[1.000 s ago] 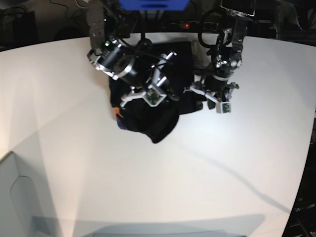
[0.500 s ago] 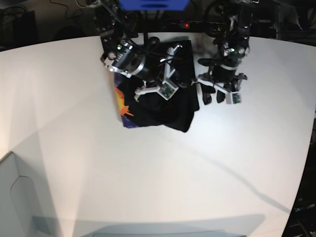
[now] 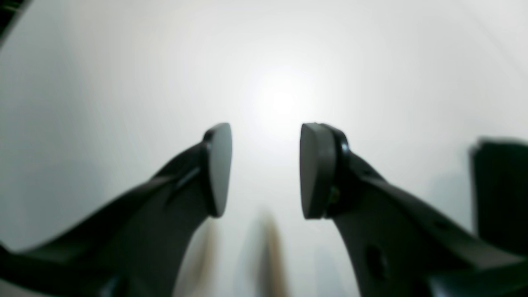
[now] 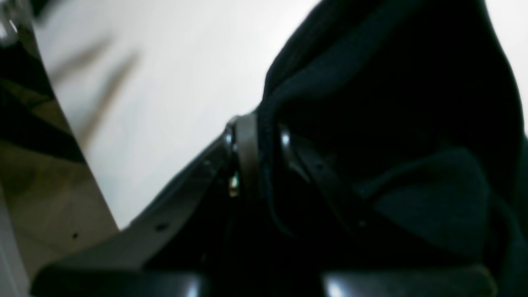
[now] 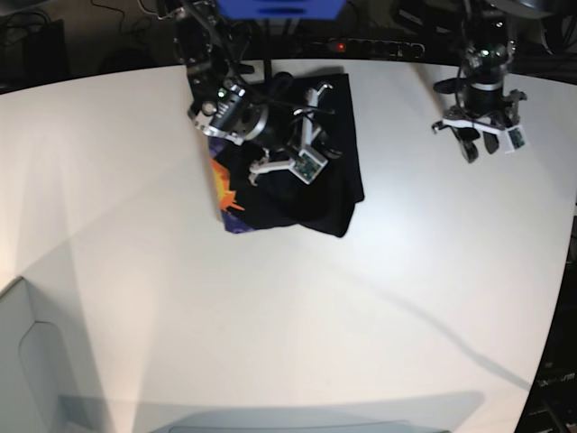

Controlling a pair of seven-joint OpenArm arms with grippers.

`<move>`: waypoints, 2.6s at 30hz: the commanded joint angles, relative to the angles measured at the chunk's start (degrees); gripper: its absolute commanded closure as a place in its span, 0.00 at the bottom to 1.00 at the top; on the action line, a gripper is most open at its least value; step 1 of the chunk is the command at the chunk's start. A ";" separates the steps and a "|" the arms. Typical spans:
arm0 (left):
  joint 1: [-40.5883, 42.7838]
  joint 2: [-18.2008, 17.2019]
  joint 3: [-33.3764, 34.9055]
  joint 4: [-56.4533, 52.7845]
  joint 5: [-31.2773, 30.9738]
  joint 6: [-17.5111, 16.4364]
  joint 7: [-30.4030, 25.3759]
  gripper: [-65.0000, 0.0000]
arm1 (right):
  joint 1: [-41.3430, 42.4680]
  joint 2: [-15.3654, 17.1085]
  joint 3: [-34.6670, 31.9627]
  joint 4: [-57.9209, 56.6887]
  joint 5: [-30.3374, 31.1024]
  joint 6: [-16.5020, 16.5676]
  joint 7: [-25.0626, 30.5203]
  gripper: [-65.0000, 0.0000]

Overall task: Fold the T-shirt properly
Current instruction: 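Fold the strip end at the right gripper over onto the stack, then press and tuck the folded bundle's edges with the right gripper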

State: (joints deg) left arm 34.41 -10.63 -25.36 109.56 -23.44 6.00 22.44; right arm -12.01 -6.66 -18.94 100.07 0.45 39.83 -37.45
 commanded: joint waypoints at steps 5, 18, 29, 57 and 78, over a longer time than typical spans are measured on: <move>0.36 -0.49 -3.87 1.08 0.10 -0.24 -1.29 0.60 | 0.63 -0.69 -3.08 0.10 1.35 0.17 1.72 0.75; -0.08 -0.93 -3.87 0.99 0.10 -0.24 -1.38 0.60 | -0.08 1.78 -6.51 10.92 1.62 0.17 1.72 0.51; -0.08 -1.01 -3.87 0.99 0.10 -0.24 -1.38 0.60 | -0.17 7.49 4.65 12.94 1.62 0.17 1.36 0.51; 0.44 -0.75 -8.35 1.08 0.19 -0.24 -1.38 0.60 | 3.00 13.91 -4.67 13.91 1.27 0.17 1.36 0.51; 0.00 -0.49 -8.09 1.08 0.19 -0.24 -1.29 0.60 | 10.82 14.26 -5.02 -2.36 1.18 0.17 1.63 0.56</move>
State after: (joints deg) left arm 34.26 -10.57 -33.23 109.60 -23.44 5.96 22.52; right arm -1.65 7.66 -23.97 96.64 0.89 39.83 -36.97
